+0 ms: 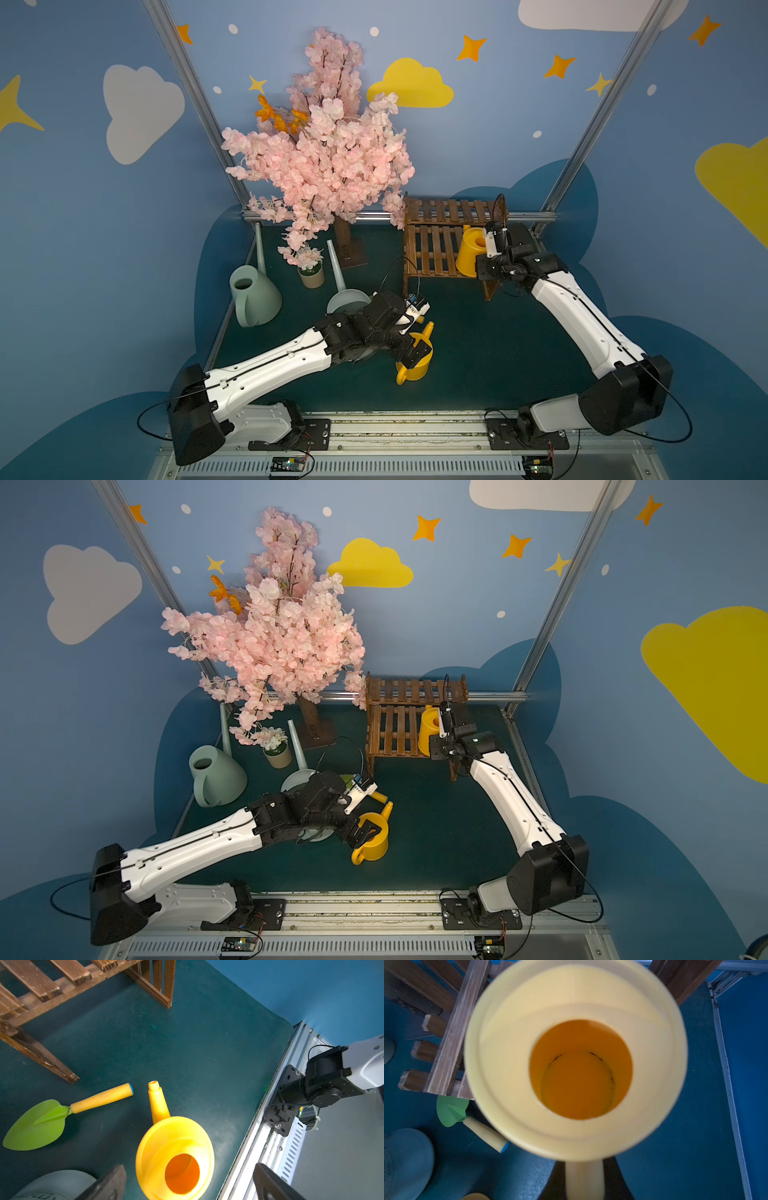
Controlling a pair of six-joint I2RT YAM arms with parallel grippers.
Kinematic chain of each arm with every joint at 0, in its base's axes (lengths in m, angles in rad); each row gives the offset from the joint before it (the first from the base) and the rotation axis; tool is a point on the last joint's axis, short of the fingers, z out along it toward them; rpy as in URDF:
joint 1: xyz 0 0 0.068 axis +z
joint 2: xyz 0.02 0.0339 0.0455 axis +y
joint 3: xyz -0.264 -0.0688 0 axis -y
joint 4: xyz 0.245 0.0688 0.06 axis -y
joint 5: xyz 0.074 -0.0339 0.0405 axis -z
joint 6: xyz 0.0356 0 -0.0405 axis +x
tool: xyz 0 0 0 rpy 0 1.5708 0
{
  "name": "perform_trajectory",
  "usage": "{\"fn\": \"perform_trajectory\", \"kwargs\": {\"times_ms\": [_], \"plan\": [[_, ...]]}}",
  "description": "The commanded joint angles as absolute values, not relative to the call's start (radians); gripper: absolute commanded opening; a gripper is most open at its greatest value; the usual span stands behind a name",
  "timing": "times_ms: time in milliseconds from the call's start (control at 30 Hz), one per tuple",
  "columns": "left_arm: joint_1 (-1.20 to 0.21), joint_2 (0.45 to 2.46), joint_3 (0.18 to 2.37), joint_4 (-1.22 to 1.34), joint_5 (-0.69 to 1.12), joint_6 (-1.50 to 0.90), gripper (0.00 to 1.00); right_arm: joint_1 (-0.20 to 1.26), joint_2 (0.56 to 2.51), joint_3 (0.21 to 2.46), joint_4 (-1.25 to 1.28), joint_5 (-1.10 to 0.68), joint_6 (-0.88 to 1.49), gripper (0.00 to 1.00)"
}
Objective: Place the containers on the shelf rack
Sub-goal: 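Place the container on the shelf.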
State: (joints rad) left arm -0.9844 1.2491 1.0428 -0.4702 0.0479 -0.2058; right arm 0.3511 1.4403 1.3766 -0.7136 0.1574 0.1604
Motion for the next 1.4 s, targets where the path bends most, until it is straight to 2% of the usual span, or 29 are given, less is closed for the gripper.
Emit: {"fn": "perform_trajectory", "kwargs": {"times_ms": [0,167,500,900,1300,1367], "plan": [[-0.987,1.247,1.029,-0.471,0.036,-0.192,1.0,0.348,1.474,1.398,-0.724,0.183,0.155,0.01],[-0.988,1.241,1.018,-0.476,0.034,-0.195,1.0,0.349,1.501,1.4,-0.723,0.189,0.156,0.03],[-0.987,1.225,1.002,-0.509,0.033,-0.198,1.0,0.348,1.527,1.394,-0.723,0.192,0.167,0.21],[-1.019,1.221,1.012,-0.61,0.032,-0.202,0.99,0.349,1.448,1.378,-0.729,0.184,0.211,0.53],[-1.093,1.231,1.027,-0.72,-0.038,-0.215,0.97,0.348,1.257,1.281,-0.678,0.223,0.236,0.93],[-1.104,1.242,1.029,-0.73,-0.058,-0.225,0.97,0.348,1.221,1.264,-0.674,0.232,0.236,0.96]]}}
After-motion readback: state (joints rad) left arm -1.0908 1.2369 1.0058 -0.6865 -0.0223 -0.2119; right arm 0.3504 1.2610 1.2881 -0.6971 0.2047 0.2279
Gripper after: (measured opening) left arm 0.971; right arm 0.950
